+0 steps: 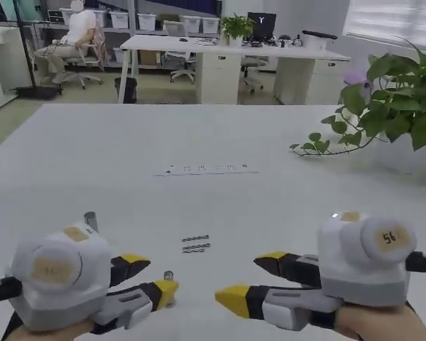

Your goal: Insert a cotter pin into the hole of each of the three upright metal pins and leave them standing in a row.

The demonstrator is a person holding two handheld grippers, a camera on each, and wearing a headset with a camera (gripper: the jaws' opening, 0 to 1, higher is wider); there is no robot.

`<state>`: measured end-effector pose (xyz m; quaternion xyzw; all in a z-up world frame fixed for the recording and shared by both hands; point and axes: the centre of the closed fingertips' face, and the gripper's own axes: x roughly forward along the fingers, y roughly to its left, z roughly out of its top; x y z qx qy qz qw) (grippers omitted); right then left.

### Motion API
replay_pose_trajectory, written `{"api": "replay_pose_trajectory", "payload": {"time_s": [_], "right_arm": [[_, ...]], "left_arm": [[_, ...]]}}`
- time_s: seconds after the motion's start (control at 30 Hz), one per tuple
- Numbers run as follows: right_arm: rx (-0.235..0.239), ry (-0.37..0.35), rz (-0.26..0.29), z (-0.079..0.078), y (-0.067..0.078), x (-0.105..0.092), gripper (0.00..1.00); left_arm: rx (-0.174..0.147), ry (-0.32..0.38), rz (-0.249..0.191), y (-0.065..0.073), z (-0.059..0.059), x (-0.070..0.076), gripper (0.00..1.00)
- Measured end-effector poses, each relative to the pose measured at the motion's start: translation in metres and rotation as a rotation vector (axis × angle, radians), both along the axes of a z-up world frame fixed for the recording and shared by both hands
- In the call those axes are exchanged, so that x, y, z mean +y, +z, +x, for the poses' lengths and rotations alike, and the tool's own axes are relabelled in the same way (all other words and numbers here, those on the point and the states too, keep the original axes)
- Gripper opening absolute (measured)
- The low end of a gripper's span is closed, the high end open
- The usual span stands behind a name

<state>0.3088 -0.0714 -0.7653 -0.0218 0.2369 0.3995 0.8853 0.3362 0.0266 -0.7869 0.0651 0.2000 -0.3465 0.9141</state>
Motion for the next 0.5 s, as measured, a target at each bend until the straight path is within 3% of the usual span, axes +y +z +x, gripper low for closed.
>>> {"api": "replay_pose_trajectory", "payload": {"time_s": [0.17, 0.3, 0.5], "right_arm": [[-0.014, 0.026, -0.032, 0.014, -0.002, -0.003, 0.46], [-0.016, 0.048, -0.054, 0.027, -0.007, -0.002, 0.40], [-0.013, 0.101, -0.107, 0.046, -0.017, 0.003, 0.33]], "left_arm": [[-0.005, 0.058, 0.038, 0.001, -0.007, 0.007, 0.33], [-0.013, 0.111, 0.013, 0.008, -0.010, 0.015, 0.34], [-0.024, 0.125, 0.035, 0.011, -0.018, 0.019, 0.35]]}}
